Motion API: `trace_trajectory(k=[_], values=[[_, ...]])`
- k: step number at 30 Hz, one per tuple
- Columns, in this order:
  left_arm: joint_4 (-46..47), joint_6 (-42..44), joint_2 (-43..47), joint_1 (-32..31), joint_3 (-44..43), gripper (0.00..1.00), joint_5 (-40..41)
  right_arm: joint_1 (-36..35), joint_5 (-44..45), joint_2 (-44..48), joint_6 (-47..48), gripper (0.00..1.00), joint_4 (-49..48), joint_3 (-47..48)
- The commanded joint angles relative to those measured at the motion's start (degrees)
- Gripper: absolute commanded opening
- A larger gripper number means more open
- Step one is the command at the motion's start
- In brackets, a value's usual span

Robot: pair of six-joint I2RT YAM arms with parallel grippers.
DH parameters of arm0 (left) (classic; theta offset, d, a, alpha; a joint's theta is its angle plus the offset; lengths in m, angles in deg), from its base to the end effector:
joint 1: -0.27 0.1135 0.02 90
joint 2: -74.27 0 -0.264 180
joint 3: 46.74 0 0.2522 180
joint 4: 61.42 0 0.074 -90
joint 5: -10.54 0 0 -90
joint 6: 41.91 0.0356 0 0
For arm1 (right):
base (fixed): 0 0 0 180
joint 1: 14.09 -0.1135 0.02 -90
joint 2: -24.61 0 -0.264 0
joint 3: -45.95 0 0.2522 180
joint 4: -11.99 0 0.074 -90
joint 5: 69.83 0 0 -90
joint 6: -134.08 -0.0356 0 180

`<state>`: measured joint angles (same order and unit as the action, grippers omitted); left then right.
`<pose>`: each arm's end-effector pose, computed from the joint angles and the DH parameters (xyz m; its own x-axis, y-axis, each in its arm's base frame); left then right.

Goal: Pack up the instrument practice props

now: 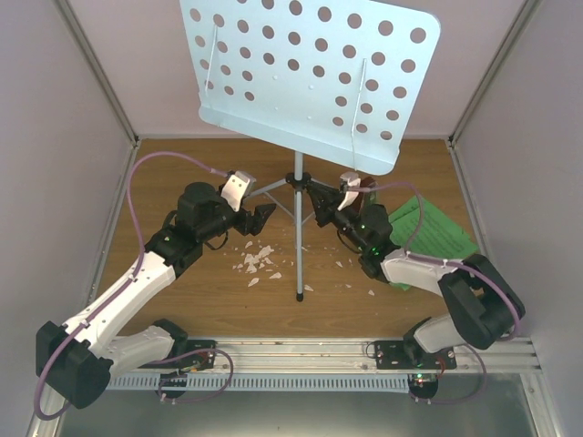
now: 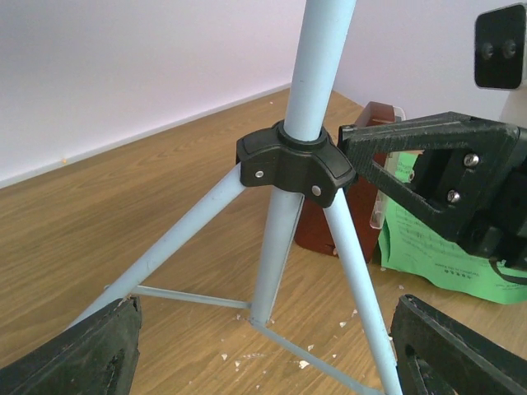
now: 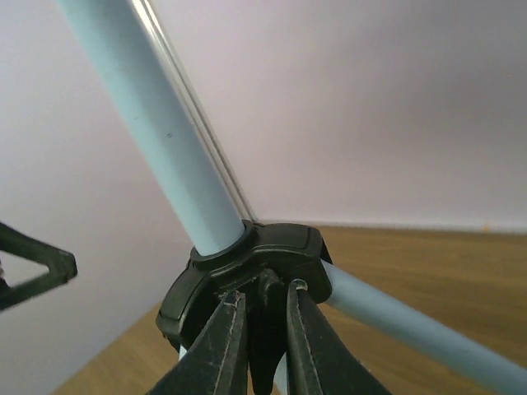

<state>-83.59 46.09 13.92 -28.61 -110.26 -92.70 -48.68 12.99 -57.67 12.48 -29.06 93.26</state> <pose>0.2097 -0.1250 0.3215 -0.3079 0.1310 -0.9423 0.6494 0.7528 -0.1075 0.2444 0.1739 0.2421 -0.2745 0.4422 -0.8539 -0.6126 0.6041 0.5098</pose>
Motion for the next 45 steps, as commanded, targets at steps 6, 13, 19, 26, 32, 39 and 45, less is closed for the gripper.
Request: trace_trajectory(k=[6,13,19,26,32,39,45], values=[[2.0,0.4,0.2,-0.2,-0.8,0.83,-0.6,-0.4,0.3,-1.4,37.1,0.01,-6.6,-6.4],[1.9,0.5,-0.1,-0.2,-0.8,0.83,-0.9,-0.4,2.6,-5.0,56.5,0.01,-18.7,-9.8],[1.9,0.5,-0.1,-0.2,-0.8,0.83,-0.8,-0.4,2.9,-8.7,66.2,0.01,-23.5,-8.8],[1.9,0.5,-0.4,-0.2,-0.8,0.83,-0.9,-0.4,4.6,-7.2,65.5,0.33,-28.9,-10.4],[1.9,0.5,-0.5,-0.3,-0.8,0.83,-0.7,-0.5,3.4,4.4,53.4,0.80,-26.9,-14.6],[1.8,0.5,-0.6,-0.2,-0.8,0.83,-0.6,-0.4,9.0,24.1,26.6,0.90,6.7,-10.5],[1.8,0.6,-0.5,-0.3,-0.7,0.83,-0.3,-0.3,7.9,33.2,0.8,0.93,41.8,0.9]])
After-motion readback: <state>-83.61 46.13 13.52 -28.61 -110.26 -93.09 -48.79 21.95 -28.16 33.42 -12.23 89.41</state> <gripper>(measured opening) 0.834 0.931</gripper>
